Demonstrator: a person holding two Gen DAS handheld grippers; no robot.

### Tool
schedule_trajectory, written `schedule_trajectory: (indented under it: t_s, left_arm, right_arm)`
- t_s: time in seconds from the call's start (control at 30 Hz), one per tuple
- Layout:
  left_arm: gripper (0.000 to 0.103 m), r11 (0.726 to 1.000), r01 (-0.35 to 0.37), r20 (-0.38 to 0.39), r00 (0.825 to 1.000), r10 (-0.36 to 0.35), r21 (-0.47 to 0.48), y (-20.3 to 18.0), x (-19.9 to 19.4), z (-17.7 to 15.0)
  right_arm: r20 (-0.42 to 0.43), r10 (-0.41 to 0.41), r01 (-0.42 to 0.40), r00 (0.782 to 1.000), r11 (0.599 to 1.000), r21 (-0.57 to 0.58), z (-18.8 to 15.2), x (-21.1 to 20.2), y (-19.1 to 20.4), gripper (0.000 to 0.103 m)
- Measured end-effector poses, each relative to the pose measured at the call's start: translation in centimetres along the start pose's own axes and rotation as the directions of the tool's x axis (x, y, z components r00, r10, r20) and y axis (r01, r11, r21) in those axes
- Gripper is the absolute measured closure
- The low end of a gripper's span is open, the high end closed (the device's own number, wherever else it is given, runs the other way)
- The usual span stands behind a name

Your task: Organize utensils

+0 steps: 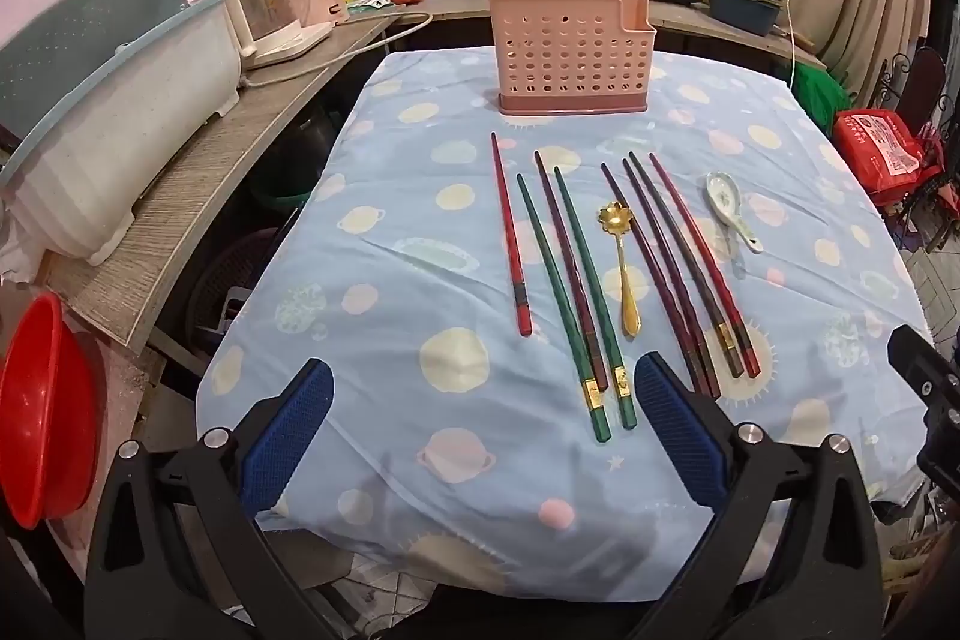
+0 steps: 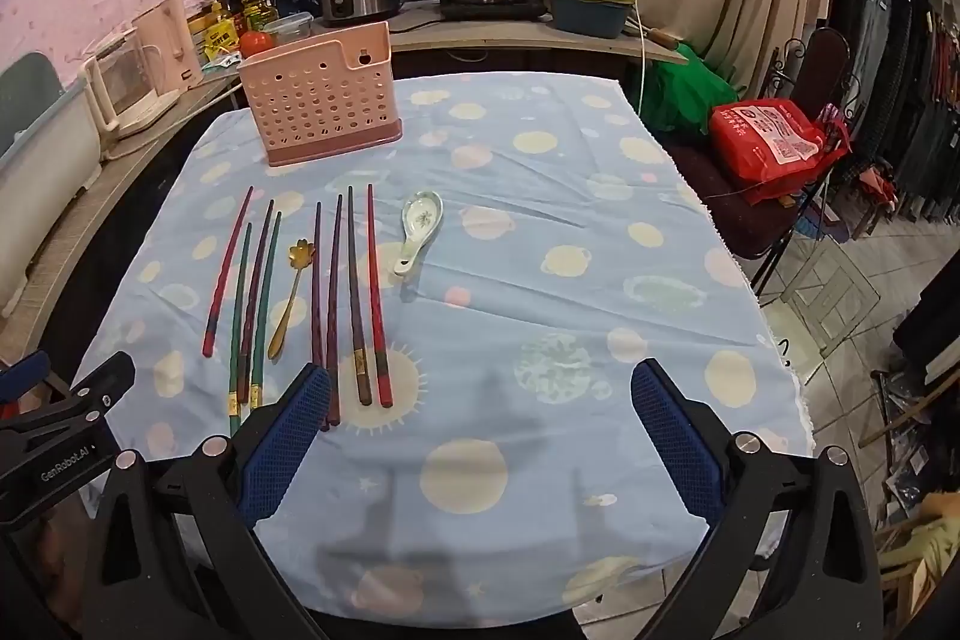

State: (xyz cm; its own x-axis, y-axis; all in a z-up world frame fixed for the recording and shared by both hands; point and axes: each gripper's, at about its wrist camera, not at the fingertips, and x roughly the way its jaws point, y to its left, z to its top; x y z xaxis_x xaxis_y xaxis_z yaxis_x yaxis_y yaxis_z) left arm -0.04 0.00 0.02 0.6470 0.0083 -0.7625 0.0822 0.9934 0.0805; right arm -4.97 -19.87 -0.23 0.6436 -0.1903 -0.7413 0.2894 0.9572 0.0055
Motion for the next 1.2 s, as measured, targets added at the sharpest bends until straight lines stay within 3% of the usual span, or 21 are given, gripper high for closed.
schedule_trajectory:
  t_s: [1.2]
  left_arm:
    - [0.007,0.999,-0.032,-0.026,0.999,0.032,0.007,0.7,0.7,0.0]
  right_arm:
    - [-0.021,-0.002,0.002,1.000,1.000,0.006,-0.2,0.7,0.2,0.007]
